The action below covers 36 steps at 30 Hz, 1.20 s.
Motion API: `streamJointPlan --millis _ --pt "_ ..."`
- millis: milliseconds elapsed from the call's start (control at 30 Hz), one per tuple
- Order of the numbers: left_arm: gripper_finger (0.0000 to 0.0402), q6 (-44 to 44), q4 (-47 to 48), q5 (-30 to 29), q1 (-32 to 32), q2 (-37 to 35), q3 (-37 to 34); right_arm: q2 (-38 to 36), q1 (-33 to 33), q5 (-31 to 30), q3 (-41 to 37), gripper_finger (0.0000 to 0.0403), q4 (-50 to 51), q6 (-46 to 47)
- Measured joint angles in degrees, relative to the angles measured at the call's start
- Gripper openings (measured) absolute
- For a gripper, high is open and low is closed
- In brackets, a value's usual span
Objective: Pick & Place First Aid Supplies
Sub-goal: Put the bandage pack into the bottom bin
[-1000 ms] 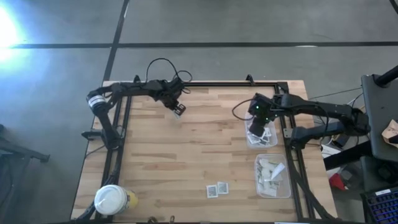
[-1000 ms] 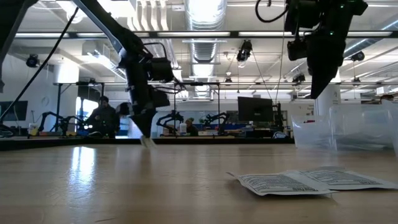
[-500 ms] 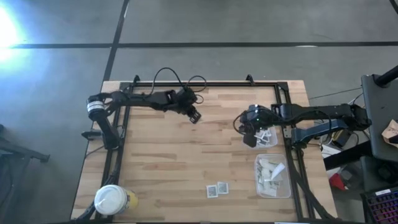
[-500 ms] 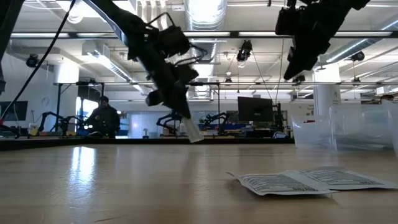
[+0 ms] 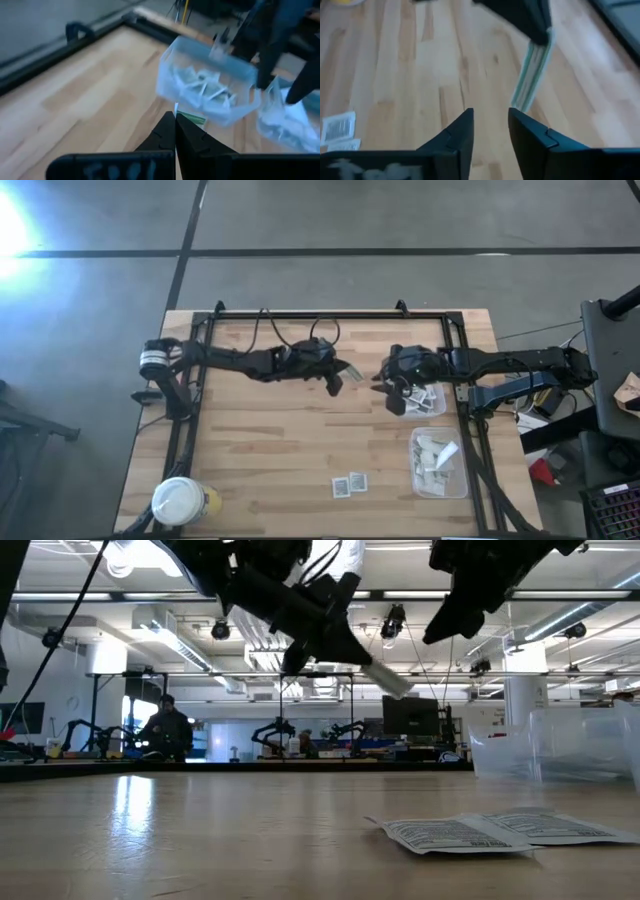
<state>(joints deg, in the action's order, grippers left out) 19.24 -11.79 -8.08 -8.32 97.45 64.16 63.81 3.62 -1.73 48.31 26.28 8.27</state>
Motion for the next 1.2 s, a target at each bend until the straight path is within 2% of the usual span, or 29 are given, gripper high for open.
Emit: streamJointPlan --millis 300,567,733,967,1200 --pt "0.0 -2.8 -9.2 -2.4 2.6 0.0 -0.9 0.0 0.0 -8.6 0.0 0.0155 -3.5 -1.4" --pt "0.0 -5.0 -15.8 -2.4 3.2 0.0 -1.7 0.0 0.0 -8.9 0.0 0.0155 -4.3 -1.4" --pt "0.0 -7.1 -17.6 -2.4 3.4 0.0 -1.7 0.0 0.0 -8.8 0.0 0.0121 -4.3 -1.0" --pt "0.0 -8.6 -17.8 -2.3 3.4 0.0 -1.7 0.0 0.0 -8.7 0.0 0.0018 -3.9 -0.8" --pt "0.0 -8.6 -17.7 -2.3 3.4 0.0 -1.7 0.0 0.0 -8.5 0.0 0.0008 -1.1 2.0"
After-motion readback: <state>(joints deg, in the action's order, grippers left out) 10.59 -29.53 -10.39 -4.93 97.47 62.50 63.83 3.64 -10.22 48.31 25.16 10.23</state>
